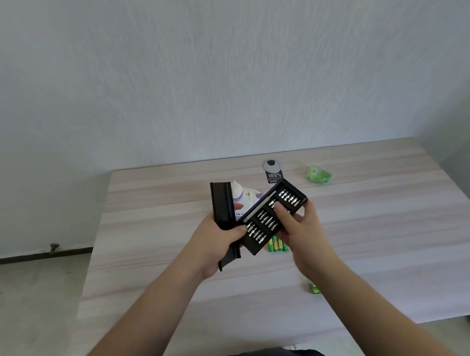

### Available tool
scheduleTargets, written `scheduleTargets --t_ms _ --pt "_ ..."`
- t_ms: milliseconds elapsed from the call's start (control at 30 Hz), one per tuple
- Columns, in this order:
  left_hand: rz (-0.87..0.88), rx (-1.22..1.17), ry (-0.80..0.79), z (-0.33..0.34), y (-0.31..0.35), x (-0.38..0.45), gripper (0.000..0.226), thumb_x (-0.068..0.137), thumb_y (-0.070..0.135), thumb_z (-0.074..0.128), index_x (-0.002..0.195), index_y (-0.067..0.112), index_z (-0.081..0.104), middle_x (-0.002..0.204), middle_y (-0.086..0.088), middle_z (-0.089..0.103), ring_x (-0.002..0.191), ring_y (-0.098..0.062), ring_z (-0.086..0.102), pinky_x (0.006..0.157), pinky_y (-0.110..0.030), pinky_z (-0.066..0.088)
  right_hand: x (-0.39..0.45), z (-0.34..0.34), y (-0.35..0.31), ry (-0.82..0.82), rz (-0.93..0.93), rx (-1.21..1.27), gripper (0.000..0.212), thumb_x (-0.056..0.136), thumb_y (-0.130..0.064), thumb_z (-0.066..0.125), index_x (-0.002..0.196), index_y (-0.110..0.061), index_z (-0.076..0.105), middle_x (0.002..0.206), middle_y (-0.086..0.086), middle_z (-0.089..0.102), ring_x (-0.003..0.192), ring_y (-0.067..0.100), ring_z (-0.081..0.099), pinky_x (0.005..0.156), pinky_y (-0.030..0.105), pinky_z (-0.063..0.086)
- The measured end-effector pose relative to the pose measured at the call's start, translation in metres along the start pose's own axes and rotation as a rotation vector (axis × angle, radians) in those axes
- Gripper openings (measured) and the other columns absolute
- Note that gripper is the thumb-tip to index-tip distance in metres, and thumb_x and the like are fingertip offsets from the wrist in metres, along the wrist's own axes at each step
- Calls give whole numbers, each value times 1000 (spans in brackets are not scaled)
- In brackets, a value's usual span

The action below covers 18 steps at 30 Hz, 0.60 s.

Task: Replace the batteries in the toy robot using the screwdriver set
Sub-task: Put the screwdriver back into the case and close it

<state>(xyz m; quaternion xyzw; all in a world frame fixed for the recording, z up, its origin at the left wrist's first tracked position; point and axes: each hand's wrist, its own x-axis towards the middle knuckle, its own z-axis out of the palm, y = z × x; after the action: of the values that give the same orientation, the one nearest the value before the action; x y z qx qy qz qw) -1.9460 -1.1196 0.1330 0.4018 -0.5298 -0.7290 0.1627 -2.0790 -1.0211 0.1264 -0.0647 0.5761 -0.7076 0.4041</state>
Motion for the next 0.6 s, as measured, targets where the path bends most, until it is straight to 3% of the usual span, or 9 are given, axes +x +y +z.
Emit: scheduleTargets --t_ms 167,300,433,600 --pt "35 -55 -2 5 -4 -6 41 89 -4 62 122 21 59 105 -9 72 95 -24 69 76 -31 56 -18 11 17 -117 71 -60 47 87 -2 66 127 -18 46 110 10 71 100 22 70 81 33 58" --pt "50 -108 -65 2 -2 -13 46 92 -7 56 126 24 58 107 -7 73 95 -20 69 80 -30 56 -21 12 16 -127 53 -76 46 86 -3 66 125 -18 48 112 9 70 102 22 69 90 39 56" --pt "47 -148 -108 -1 -2 -19 47 93 -7 53 127 24 58 110 -9 72 98 -21 68 91 -38 55 -23 10 11 -160 59 -19 45 87 3 62 125 -16 47 110 11 70 99 23 70 82 33 58" --pt "56 -134 -100 -1 -2 -21 47 92 -7 55 127 23 59 112 -10 71 99 -22 68 90 -38 55 -25 10 12 -177 72 28 47 87 7 61 126 -13 46 112 14 69 99 25 70 77 31 58"
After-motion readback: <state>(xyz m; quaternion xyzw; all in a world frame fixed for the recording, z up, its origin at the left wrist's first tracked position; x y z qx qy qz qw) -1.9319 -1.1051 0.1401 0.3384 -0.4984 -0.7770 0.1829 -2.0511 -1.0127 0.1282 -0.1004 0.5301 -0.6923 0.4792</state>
